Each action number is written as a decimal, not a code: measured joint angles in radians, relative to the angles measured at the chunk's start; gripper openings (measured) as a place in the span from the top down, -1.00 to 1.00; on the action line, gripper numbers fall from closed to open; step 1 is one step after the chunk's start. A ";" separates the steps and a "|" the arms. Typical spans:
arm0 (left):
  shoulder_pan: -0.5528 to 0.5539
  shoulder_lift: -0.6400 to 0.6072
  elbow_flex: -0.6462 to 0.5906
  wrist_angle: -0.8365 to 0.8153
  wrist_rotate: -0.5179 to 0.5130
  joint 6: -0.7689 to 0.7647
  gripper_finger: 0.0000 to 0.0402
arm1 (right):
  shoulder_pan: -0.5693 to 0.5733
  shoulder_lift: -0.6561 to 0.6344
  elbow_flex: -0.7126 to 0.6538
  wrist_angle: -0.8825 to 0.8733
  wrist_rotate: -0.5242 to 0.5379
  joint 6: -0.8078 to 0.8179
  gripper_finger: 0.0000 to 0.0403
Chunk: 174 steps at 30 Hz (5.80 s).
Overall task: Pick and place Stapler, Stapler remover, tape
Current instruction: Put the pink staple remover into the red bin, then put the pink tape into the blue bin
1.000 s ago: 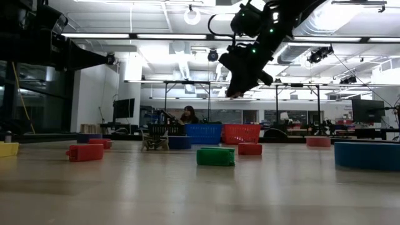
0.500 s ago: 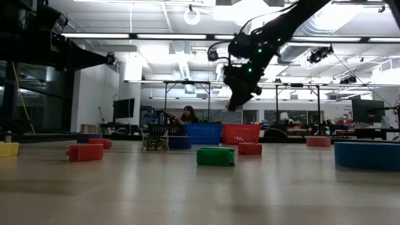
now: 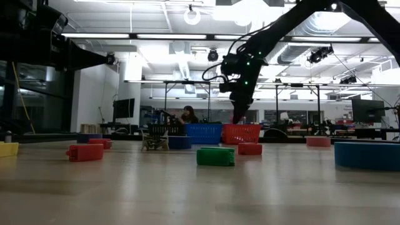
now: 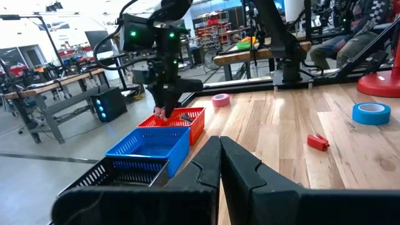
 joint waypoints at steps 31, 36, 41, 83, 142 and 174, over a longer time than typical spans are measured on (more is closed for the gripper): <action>0.000 0.000 0.000 0.000 0.000 0.000 0.99 | -0.018 0.022 0.002 -0.003 0.105 -0.027 -0.05; 0.000 0.000 0.000 0.000 0.000 0.000 0.99 | -0.018 0.017 0.002 -0.006 0.104 0.029 -0.18; 0.000 0.000 0.000 0.000 0.000 0.000 0.99 | -0.017 0.006 0.002 -0.027 0.131 0.096 -0.21; 0.000 0.000 0.000 0.000 0.000 0.000 0.99 | -0.105 -0.311 -0.550 -0.205 0.171 0.854 -0.21; 0.000 0.000 -0.001 0.000 0.000 0.000 0.99 | -0.047 -0.460 -0.618 0.787 -0.509 0.993 0.85; 0.000 0.000 -0.001 0.000 0.000 0.000 0.99 | -0.002 -0.103 -0.492 1.066 -0.634 1.169 0.80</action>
